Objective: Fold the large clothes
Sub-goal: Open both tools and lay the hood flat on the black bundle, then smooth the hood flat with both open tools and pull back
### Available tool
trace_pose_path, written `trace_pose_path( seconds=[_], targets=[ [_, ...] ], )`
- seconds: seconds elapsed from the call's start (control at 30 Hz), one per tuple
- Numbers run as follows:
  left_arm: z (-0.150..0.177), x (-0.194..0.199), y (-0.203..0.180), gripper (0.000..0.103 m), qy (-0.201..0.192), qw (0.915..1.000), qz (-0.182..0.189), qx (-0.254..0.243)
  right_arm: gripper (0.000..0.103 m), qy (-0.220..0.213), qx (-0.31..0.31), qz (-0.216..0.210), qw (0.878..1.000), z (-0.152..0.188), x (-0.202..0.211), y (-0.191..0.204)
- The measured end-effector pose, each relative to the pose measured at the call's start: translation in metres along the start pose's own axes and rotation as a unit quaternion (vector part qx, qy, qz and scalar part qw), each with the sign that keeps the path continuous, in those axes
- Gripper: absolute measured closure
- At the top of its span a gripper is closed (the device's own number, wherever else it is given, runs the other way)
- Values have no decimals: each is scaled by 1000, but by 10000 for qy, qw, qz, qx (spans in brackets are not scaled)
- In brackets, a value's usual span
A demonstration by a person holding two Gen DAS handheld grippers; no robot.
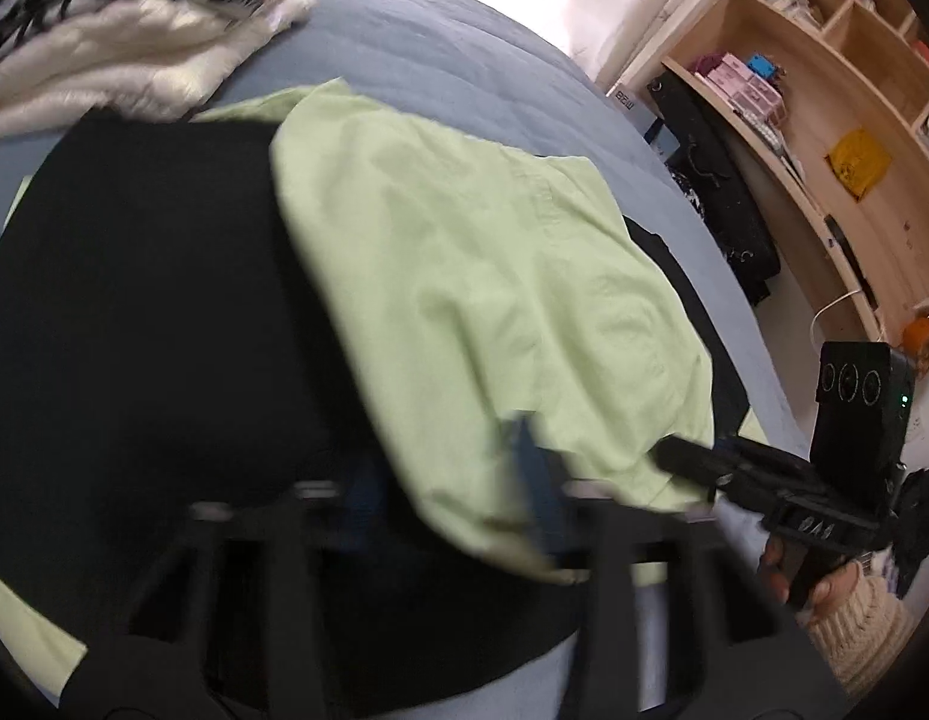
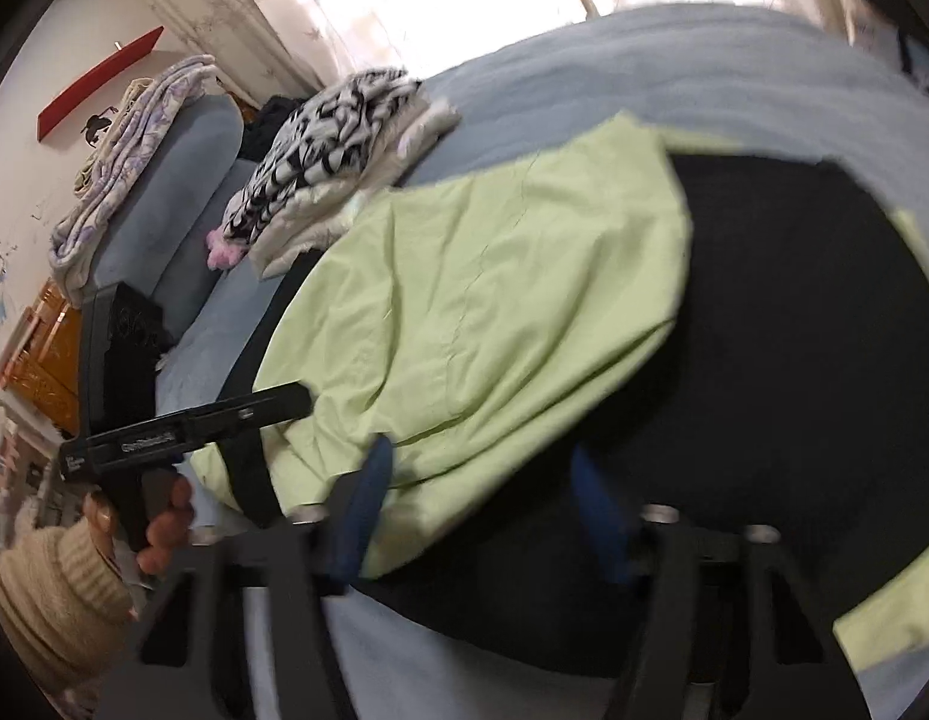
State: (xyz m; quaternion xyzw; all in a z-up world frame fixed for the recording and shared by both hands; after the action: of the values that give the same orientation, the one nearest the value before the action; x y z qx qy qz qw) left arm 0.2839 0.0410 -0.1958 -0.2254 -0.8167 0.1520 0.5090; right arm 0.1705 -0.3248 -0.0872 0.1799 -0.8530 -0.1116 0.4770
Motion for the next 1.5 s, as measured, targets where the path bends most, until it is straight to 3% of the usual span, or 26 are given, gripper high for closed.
trace_pose_path(
  seconds=[0.03, 0.1, 0.2, 0.3, 0.37, 0.43, 0.5, 0.6, 0.67, 0.77, 0.97, 1.1, 1.27, 1.5],
  targets=[
    [-7, 2, -5, 94, -86, 9998, -150, -95, 80, 8, 33, 64, 10000, -2, -4, 3],
    [-23, 15, -16, 97, -386, 9990, -166, -178, 84, -134, -6, 81, 9999, -9, -3, 10],
    [-47, 46, -30, 97, -961, 9951, -72, -222, 87, -682, -545, -531, 9948, -25, 13, 17],
    [-49, 51, -24, 97, -1033, 9943, -146, -205, 87, -963, -925, -873, 9872, -30, 20, 18],
    [-37, 37, -10, 97, -782, 9963, -322, -141, 87, -796, -1036, -721, 9888, -23, 9, 13],
    [-15, 15, 8, 97, -364, 9976, -581, -77, 86, -324, -902, -75, 9954, -5, -15, 5],
    [4, 2, 23, 93, -168, 9970, -751, -62, 84, -53, -782, 280, 9965, 9, -28, -1],
    [11, 6, 26, 90, -331, 9967, -744, -10, 75, -83, -676, 356, 9970, 18, -25, -1],
    [11, 11, 26, 86, -332, 9961, -818, 31, 59, -66, -577, 533, 9969, 19, -16, 2],
    [9, 24, 21, 86, -409, 9948, -923, -134, 46, -114, -330, 860, 9957, 18, 0, 4],
    [5, 61, 13, 85, -700, 9904, -1137, -369, 46, -552, 122, 1106, 9923, 11, 59, 10],
    [-8, 73, 5, 85, -934, 9897, -1032, -323, 47, -850, 356, 1227, 9882, -1, 78, 22],
    [-28, 55, -8, 85, -963, 9899, -1007, -259, 55, -911, 346, 1179, 9882, -34, 60, 38],
    [-48, 1, -10, 85, -781, 9894, -1224, -61, 56, -767, 169, 1106, 9908, -73, 2, 41]
  ],
)
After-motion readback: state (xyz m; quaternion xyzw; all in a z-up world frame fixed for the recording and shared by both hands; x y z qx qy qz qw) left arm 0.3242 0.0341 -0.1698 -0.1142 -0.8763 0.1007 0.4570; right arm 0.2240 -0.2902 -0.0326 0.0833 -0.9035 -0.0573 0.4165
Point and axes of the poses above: each gripper's, at about its wrist camera, not at the fingertips, and x roughly against the way its jaws point, y to its left, z to its underside, the point moved 5 cm from there along -x, roughly the way its jaws point, and after that the axes turned 2 degrees about x, right-handed, at the moved point
